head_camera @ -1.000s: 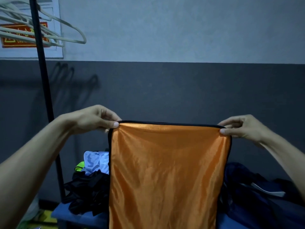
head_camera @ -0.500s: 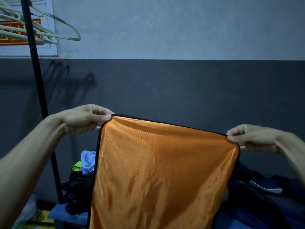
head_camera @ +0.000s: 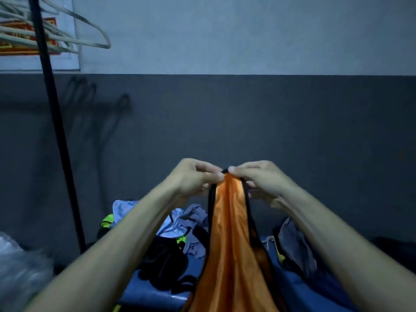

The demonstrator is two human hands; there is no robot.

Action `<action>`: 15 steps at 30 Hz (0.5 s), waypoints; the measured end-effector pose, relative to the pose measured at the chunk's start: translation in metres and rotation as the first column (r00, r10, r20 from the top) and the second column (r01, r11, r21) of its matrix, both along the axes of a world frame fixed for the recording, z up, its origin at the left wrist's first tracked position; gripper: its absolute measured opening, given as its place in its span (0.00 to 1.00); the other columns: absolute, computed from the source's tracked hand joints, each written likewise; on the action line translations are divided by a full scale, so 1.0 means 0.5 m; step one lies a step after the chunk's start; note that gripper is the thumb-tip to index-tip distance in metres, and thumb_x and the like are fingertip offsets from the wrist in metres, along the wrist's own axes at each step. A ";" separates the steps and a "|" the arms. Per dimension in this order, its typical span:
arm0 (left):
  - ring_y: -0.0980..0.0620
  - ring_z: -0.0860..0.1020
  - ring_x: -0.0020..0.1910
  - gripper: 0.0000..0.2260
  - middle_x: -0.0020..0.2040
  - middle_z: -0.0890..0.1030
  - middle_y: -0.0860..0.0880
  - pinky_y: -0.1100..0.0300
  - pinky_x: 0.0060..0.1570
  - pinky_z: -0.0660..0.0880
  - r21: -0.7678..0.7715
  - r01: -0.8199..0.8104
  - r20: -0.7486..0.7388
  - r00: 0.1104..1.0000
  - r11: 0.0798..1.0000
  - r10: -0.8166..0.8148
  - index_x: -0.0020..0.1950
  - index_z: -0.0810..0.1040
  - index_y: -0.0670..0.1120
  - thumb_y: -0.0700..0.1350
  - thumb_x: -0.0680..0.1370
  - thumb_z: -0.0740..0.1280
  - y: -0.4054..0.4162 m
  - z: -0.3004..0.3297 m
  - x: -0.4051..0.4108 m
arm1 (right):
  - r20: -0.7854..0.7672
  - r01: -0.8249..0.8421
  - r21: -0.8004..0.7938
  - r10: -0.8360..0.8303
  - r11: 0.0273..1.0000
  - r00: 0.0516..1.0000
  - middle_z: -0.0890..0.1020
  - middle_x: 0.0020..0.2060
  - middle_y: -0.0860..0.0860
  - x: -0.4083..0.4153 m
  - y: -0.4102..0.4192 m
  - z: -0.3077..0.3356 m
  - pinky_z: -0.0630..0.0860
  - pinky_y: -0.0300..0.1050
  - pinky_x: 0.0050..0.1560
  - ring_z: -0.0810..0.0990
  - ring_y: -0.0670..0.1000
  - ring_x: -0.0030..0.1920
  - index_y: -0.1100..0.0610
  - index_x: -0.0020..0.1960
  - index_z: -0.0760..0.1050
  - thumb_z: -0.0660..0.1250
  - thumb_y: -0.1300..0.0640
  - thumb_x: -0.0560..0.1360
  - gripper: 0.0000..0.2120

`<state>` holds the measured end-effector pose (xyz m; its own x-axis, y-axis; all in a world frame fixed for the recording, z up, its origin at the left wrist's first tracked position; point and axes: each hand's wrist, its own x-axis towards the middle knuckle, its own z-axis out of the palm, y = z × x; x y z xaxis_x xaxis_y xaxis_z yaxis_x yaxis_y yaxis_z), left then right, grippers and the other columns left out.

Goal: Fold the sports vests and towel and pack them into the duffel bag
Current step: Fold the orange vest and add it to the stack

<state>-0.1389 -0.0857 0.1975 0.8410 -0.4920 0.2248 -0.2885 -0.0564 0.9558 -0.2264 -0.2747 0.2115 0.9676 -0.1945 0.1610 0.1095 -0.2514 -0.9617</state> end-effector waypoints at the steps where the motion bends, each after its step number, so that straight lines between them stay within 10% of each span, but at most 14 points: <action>1: 0.56 0.76 0.29 0.06 0.34 0.82 0.48 0.63 0.33 0.76 -0.010 0.004 -0.001 1.000 1.000 -0.004 0.51 0.86 0.42 0.39 0.74 0.77 -0.009 -0.005 0.003 | 0.002 -0.002 0.037 0.002 0.999 1.000 0.85 0.40 0.58 -0.001 0.017 0.000 0.76 0.41 0.33 0.81 0.53 0.38 0.60 0.48 0.84 0.75 0.54 0.76 0.08; 15: 0.48 0.86 0.40 0.08 0.41 0.87 0.41 0.55 0.44 0.82 -0.130 -0.107 -0.027 0.994 0.986 0.105 0.48 0.85 0.41 0.37 0.72 0.79 -0.028 0.011 -0.057 | 0.046 0.039 0.179 -0.048 0.983 0.998 0.87 0.43 0.63 -0.021 0.046 -0.004 0.83 0.43 0.36 0.88 0.55 0.41 0.69 0.54 0.81 0.72 0.64 0.77 0.09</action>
